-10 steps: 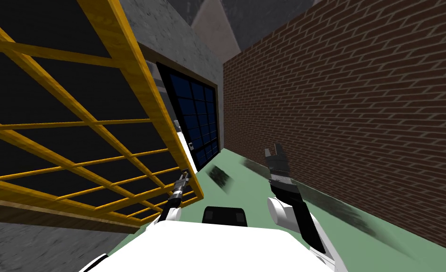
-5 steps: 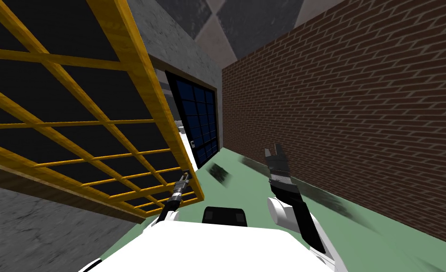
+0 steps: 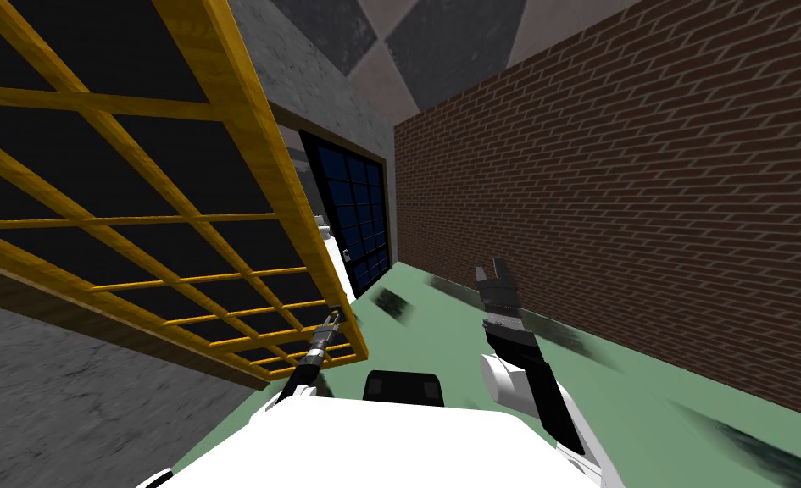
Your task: Pull the door open
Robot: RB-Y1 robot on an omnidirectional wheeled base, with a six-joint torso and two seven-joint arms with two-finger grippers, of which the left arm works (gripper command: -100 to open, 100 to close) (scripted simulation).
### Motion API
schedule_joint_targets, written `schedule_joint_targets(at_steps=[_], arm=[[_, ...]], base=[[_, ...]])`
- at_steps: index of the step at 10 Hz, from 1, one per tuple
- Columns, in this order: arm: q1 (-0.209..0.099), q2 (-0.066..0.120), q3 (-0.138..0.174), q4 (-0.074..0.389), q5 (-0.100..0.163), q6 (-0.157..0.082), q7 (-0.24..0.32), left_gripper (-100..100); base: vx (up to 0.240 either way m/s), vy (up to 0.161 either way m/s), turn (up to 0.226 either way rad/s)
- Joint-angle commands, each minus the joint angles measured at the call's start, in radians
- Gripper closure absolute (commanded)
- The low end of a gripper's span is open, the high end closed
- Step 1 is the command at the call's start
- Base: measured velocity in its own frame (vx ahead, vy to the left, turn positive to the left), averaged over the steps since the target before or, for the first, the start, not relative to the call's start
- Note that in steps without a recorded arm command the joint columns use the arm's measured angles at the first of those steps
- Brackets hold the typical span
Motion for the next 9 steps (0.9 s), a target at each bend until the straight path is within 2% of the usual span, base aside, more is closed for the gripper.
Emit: schedule_joint_targets(at_steps=[1,2,3,4,5,9], arm=[[0.013,0.015,-0.018,-0.01,-0.008,-0.014,0.018,100],[0.019,0.023,-0.029,-0.014,-0.013,-0.021,0.028,100],[0.014,0.016,-0.024,-0.009,-0.011,-0.014,0.022,100],[0.03,0.032,-0.047,-0.009,-0.022,-0.037,0.043,100],[0.033,0.036,-0.052,-0.009,-0.025,-0.043,0.048,100],[0.065,0.08,-0.102,-0.012,-0.049,-0.104,0.098,100]], base=[[-0.212,0.052,-0.084],[-0.181,0.033,-0.066],[-0.076,0.004,-0.013],[-0.134,-0.004,-0.078],[-0.189,0.029,-0.08],[-0.194,0.044,-0.086]])
